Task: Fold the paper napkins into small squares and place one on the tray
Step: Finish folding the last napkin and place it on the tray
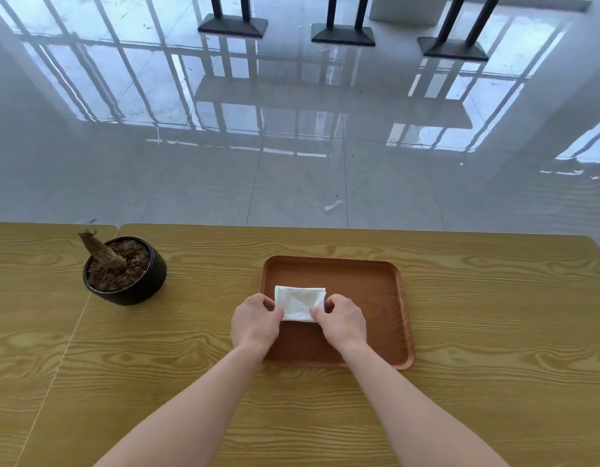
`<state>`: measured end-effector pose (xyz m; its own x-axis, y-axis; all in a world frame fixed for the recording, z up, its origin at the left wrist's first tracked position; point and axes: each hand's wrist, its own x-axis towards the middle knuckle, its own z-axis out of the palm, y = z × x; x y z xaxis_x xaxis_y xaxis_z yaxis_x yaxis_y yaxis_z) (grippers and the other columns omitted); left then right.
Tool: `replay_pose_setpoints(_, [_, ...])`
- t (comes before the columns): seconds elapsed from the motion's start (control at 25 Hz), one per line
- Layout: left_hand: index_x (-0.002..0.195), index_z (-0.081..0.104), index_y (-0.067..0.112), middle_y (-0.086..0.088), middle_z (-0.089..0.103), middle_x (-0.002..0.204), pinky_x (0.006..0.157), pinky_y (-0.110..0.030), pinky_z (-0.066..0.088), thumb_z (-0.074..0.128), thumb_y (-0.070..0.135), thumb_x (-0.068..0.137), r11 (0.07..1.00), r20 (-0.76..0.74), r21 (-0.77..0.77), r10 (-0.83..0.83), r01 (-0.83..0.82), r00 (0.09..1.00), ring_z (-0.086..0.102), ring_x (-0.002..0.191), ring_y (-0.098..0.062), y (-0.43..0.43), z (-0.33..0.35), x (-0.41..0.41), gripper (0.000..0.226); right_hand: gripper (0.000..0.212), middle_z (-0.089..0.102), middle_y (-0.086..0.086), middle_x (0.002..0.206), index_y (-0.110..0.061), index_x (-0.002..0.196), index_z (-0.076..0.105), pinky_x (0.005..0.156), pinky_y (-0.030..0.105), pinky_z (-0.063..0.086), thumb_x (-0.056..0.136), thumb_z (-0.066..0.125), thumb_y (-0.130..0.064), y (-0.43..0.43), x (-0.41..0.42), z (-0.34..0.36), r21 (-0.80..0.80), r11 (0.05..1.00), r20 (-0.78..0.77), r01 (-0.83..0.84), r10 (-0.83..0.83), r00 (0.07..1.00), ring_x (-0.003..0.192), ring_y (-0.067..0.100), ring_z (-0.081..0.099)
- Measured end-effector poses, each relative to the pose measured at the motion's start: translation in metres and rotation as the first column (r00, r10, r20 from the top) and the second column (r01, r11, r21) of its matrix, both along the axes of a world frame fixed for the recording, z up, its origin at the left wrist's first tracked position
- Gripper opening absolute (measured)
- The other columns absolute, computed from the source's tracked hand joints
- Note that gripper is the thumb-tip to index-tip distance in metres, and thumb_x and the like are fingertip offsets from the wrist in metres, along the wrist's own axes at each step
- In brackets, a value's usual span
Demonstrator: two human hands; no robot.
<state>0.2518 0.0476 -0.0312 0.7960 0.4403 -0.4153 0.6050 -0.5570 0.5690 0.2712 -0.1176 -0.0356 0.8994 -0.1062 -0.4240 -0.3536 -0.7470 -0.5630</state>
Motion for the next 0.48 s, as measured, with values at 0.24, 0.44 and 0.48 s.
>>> replay_pose_setpoints(0.24, [0.125, 0.054, 0.023, 0.001, 0.055, 0.111, 0.062, -0.033, 0.050, 0.074, 0.037, 0.082, 0.858, 0.153, 0.368, -0.436, 0.359, 0.887, 0.060, 0.093, -0.020, 0.005, -0.001, -0.025, 0.050, 0.042, 0.062, -0.012, 0.093, -0.026, 0.103, 0.059, 0.070, 0.031, 0.048, 0.079, 0.070, -0.059, -0.018, -0.016, -0.006, -0.112, 0.988, 0.210, -0.107, 0.129, 0.969, 0.088, 0.012, 0.058])
replay_pose_setpoints(0.44, [0.093, 0.067, 0.014, -0.003, 0.062, 0.092, 0.060, -0.037, 0.053, 0.082, 0.021, 0.076, 0.613, 0.057, 0.562, -0.699, 0.556, 0.713, 0.060, 0.075, -0.023, 0.014, -0.002, -0.019, 0.024, 0.026, 0.056, -0.009, 0.097, -0.024, 0.097, 0.060, 0.067, 0.029, 0.048, 0.085, 0.072, -0.043, -0.024, -0.020, -0.011, -0.310, 0.893, 0.256, -0.326, 0.409, 0.876, 0.092, 0.015, 0.054])
replay_pose_setpoints(0.48, [0.084, 0.067, 0.013, -0.004, 0.063, 0.085, 0.056, -0.038, 0.052, 0.082, 0.016, 0.073, 0.590, 0.057, 0.587, -0.713, 0.554, 0.699, 0.059, 0.069, -0.024, 0.013, -0.003, -0.017, 0.019, 0.023, 0.057, -0.009, 0.096, -0.023, 0.095, 0.060, 0.066, 0.030, 0.048, 0.087, 0.071, -0.041, -0.024, -0.017, -0.011, -0.311, 0.896, 0.260, -0.317, 0.401, 0.878, 0.092, 0.015, 0.054])
